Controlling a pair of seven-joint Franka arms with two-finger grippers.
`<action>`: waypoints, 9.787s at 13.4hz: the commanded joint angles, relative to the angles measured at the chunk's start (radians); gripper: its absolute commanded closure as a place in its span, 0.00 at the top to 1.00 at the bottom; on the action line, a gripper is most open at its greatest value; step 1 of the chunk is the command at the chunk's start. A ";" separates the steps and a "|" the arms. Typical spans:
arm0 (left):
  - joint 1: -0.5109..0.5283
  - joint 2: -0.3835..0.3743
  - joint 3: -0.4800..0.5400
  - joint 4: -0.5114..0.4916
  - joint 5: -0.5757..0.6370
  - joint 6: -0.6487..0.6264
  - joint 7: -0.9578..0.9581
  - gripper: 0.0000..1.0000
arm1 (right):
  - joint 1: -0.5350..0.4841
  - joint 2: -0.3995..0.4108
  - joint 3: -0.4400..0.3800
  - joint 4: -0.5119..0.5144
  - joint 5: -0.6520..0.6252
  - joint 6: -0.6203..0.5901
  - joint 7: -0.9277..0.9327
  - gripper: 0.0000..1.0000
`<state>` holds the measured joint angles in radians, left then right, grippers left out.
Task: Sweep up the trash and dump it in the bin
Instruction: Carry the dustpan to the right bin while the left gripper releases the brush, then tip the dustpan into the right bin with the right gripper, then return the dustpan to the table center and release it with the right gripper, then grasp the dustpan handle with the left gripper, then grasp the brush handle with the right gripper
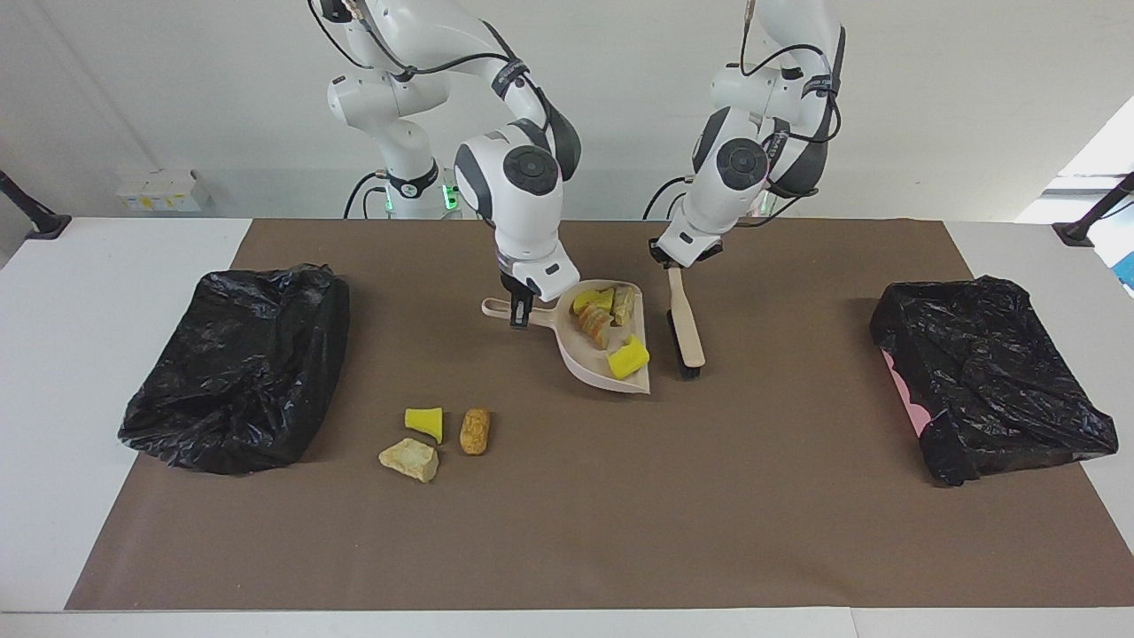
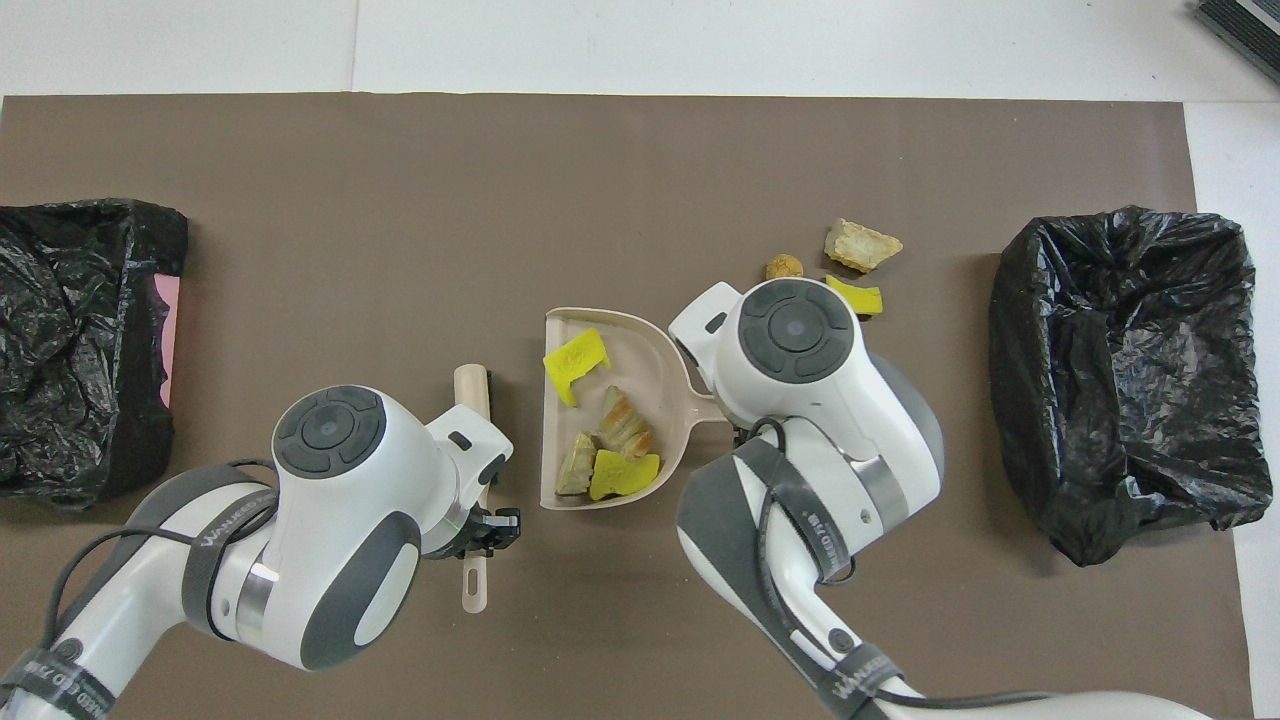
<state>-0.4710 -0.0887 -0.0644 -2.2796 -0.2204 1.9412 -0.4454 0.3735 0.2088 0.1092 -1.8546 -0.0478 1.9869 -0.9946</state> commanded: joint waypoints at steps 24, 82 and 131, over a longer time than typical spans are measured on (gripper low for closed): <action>-0.566 -0.286 -0.022 -0.409 -0.036 0.295 -0.533 0.00 | -0.936 -0.065 -0.009 0.212 -0.285 -0.163 -0.915 0.00; 0.384 0.064 0.087 0.855 0.243 -0.525 0.560 1.00 | 0.162 0.340 0.012 0.369 0.148 0.061 1.686 0.00; -0.205 0.383 0.069 0.397 0.234 0.245 -0.171 0.35 | 0.340 -0.189 0.015 -0.376 0.221 -0.029 2.016 0.00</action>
<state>-0.6617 0.3069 -0.0071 -1.8561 0.0153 2.1677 -0.6009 0.7520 0.0567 0.1187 -2.2158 0.2105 1.9885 0.9992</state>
